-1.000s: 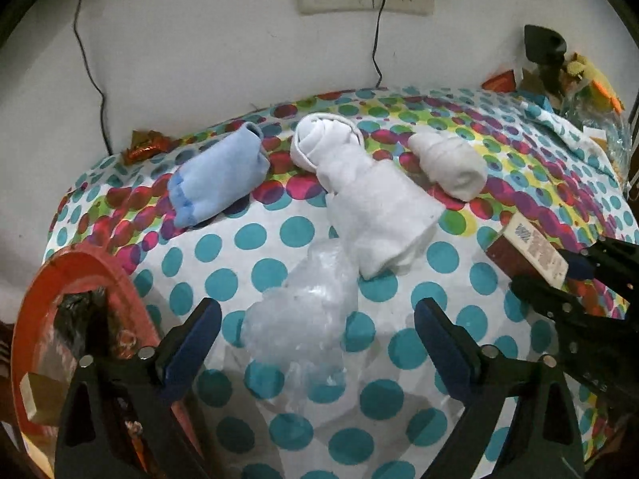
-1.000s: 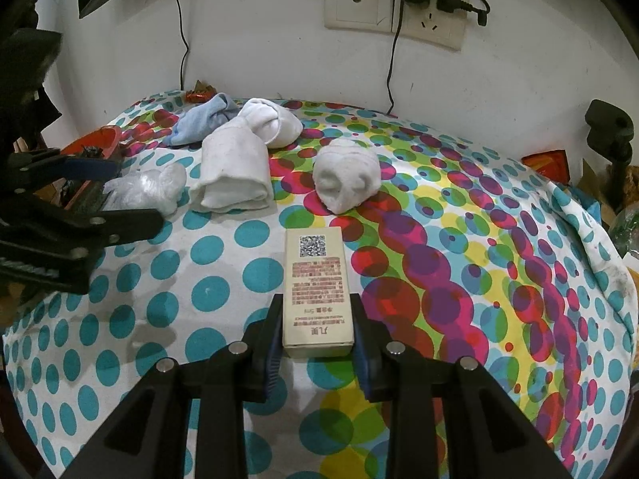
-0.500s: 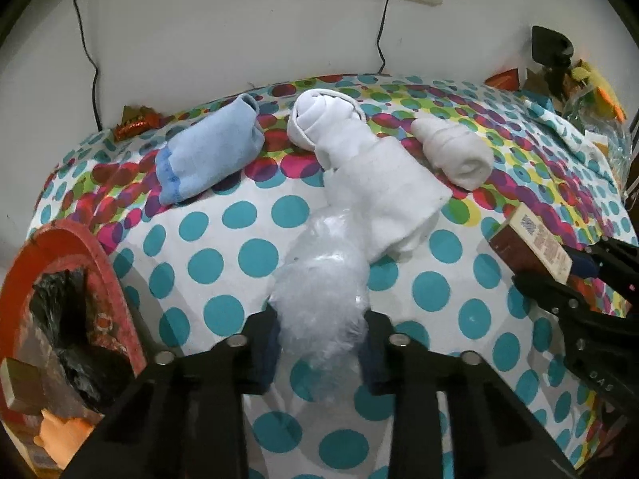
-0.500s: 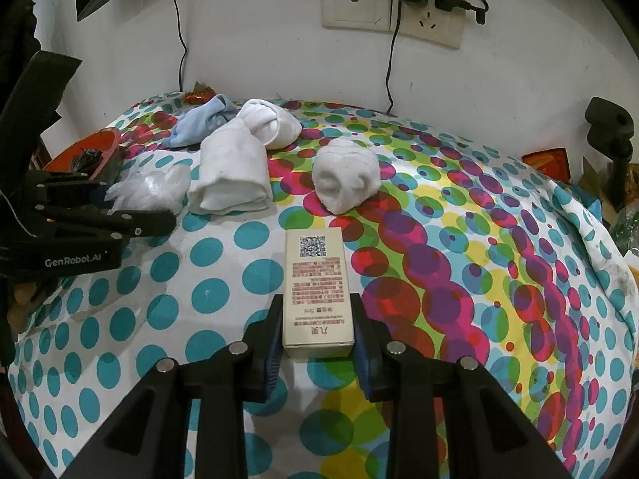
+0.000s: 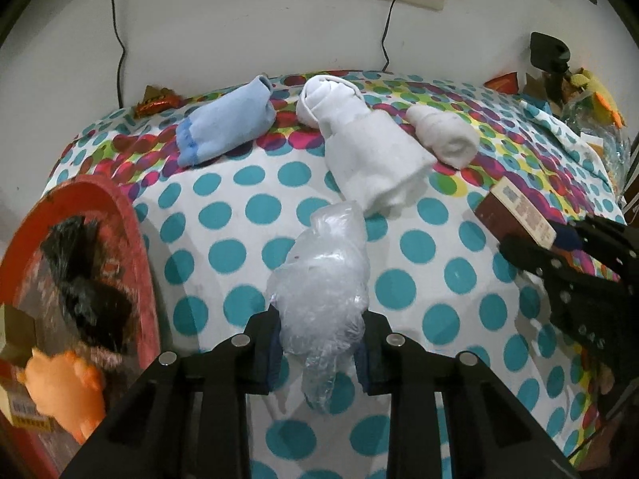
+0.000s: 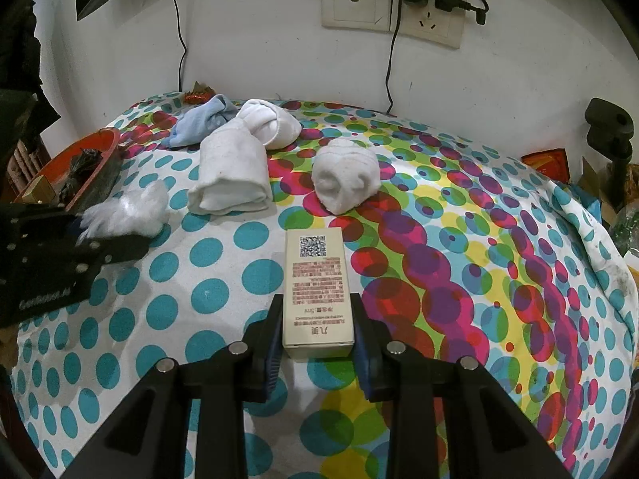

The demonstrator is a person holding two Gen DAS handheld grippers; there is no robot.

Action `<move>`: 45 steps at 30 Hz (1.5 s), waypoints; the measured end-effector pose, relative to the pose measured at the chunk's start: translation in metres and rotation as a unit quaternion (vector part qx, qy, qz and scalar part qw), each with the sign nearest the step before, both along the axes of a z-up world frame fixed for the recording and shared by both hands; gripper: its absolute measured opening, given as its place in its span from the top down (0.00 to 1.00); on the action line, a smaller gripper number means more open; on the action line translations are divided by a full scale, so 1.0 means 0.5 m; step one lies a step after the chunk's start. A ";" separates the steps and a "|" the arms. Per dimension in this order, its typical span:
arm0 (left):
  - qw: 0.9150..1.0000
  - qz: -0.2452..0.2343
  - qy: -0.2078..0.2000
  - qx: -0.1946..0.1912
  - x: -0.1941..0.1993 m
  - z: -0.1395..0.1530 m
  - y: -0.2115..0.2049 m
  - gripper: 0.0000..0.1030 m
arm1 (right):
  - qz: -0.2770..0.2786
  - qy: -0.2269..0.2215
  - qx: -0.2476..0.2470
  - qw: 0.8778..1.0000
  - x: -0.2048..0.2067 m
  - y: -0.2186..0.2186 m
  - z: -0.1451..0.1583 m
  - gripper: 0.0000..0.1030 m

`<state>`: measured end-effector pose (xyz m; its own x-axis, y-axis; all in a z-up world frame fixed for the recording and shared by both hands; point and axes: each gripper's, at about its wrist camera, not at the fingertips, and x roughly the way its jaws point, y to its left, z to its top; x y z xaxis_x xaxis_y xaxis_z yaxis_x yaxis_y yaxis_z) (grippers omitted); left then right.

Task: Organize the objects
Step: 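Carry the clear plastic bag with the left gripper over the red tray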

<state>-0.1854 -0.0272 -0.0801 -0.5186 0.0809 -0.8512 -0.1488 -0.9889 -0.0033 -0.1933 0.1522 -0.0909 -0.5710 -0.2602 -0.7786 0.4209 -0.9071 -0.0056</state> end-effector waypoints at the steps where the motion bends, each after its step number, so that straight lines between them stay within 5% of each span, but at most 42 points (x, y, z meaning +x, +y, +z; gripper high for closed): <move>1: 1.000 0.002 0.001 0.000 0.009 0.000 0.001 0.75 | 0.000 0.000 0.000 1.000 0.000 0.000 0.000 0.70; 45: 0.996 0.084 0.022 0.008 0.220 0.046 0.002 0.75 | 0.001 0.001 0.001 1.000 0.000 0.000 -0.002 0.70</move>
<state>-0.0752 -0.0264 -0.0573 -0.5633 0.0034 -0.8262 0.0189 -0.9997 -0.0171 -0.1935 0.1521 -0.0917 -0.5716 -0.2598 -0.7783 0.4235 -0.9059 -0.0087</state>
